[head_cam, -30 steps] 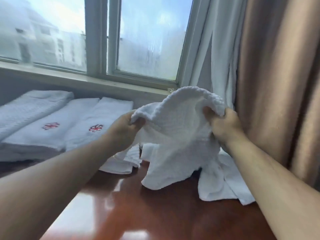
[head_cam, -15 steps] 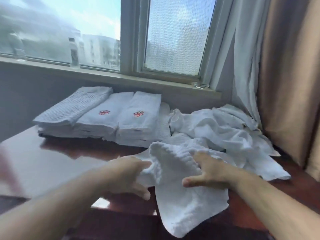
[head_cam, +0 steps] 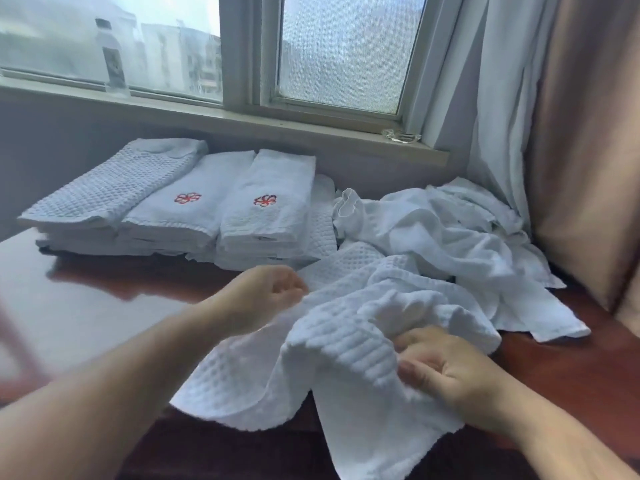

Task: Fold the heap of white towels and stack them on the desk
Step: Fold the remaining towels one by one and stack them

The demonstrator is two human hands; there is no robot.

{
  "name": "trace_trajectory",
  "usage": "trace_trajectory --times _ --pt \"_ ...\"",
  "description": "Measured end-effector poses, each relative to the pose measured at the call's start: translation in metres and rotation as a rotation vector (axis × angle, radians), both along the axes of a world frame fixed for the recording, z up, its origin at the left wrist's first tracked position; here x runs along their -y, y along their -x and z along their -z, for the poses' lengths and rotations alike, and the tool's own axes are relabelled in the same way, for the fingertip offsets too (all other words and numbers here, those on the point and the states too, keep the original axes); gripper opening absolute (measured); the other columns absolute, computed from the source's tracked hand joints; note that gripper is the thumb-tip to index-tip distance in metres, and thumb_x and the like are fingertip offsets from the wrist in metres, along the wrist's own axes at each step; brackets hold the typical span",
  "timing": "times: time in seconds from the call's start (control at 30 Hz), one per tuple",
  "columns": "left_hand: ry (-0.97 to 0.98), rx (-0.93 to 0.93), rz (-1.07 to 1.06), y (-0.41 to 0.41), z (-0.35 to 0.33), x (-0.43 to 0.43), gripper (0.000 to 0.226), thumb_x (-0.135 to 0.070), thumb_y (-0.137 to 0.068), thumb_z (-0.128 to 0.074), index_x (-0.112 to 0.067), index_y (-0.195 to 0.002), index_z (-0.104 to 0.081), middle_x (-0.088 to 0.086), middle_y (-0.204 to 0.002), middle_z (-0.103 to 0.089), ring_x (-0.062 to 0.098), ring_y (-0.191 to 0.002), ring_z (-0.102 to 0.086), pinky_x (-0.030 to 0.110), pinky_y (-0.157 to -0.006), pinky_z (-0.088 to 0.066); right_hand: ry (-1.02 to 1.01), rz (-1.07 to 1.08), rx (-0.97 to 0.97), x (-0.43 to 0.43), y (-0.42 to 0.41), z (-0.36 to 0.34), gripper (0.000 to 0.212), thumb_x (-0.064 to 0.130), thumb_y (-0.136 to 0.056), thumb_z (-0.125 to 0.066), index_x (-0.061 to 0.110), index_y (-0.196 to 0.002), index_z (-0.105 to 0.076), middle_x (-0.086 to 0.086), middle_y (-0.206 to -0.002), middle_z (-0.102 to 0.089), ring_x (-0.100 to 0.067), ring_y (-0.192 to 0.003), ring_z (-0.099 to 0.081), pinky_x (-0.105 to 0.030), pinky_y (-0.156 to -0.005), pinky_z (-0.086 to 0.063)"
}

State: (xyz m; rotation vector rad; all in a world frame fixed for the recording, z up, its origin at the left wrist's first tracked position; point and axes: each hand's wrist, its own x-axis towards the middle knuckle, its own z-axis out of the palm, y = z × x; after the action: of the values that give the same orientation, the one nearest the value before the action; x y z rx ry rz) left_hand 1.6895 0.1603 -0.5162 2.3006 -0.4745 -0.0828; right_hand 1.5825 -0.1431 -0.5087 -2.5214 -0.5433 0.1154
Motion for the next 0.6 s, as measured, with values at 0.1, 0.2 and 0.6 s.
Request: trace_trajectory --times 0.1,0.2,0.6 --pt "-0.225 0.075 -0.003 -0.019 0.008 0.025 0.055 -0.058 -0.083 -0.071 -0.040 -0.132 -0.055 -0.016 -0.129 -0.056 0.007 -0.121 -0.052 0.022 -0.093 -0.039 -0.005 0.056 -0.077 0.010 0.002 -0.002 0.052 0.086 -0.074 -0.055 0.039 -0.083 -0.076 0.026 -0.111 -0.062 0.002 -0.117 -0.053 -0.023 -0.093 -0.045" --pt "-0.312 -0.052 -0.063 -0.029 0.017 0.045 0.082 -0.080 -0.064 -0.066 -0.032 -0.129 -0.054 -0.012 -0.121 -0.060 0.012 -0.102 -0.057 0.031 -0.089 -0.049 -0.135 0.319 0.090 0.030 0.002 -0.004 0.045 0.084 -0.064 -0.066 0.049 -0.092 -0.073 0.026 -0.111 -0.061 0.005 -0.110 -0.057 -0.009 -0.084 -0.043" --pt "-0.069 0.119 -0.202 -0.012 0.027 0.062 0.025 -0.043 -0.096 -0.051 -0.027 -0.078 -0.046 -0.004 -0.082 -0.055 0.024 -0.087 -0.054 0.039 -0.072 -0.040 -0.375 0.611 -0.357 0.026 -0.010 -0.008 0.060 0.062 -0.055 -0.091 0.048 -0.095 -0.048 0.028 -0.077 -0.071 0.012 -0.071 -0.067 -0.009 -0.051 -0.049"
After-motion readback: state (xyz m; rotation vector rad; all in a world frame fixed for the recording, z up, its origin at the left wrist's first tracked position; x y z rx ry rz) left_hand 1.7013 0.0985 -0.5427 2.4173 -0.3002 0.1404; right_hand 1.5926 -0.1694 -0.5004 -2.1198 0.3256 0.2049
